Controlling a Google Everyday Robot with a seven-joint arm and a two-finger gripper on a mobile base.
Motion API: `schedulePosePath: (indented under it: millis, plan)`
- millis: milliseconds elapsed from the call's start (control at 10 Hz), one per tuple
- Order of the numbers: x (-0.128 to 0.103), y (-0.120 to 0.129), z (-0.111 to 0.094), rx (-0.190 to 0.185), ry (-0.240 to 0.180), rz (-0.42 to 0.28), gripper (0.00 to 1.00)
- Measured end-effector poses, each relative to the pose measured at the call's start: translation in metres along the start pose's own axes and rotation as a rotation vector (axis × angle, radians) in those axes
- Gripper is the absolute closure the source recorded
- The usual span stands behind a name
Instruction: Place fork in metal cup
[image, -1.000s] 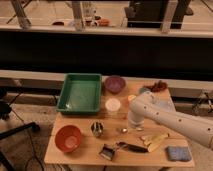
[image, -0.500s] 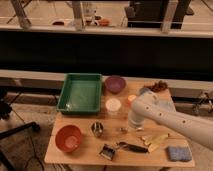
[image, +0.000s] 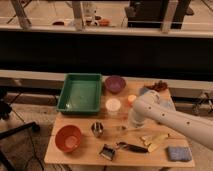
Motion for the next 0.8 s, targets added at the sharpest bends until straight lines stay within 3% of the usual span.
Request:
schedulePosePath:
  millis: [300, 800]
  plan:
    - [-0.007, 0.001, -0.013, 0.019, 0.017, -0.019, 1.00]
    - [-0.040, 0.008, -0.045, 0.061, 0.041, -0.092, 1.00]
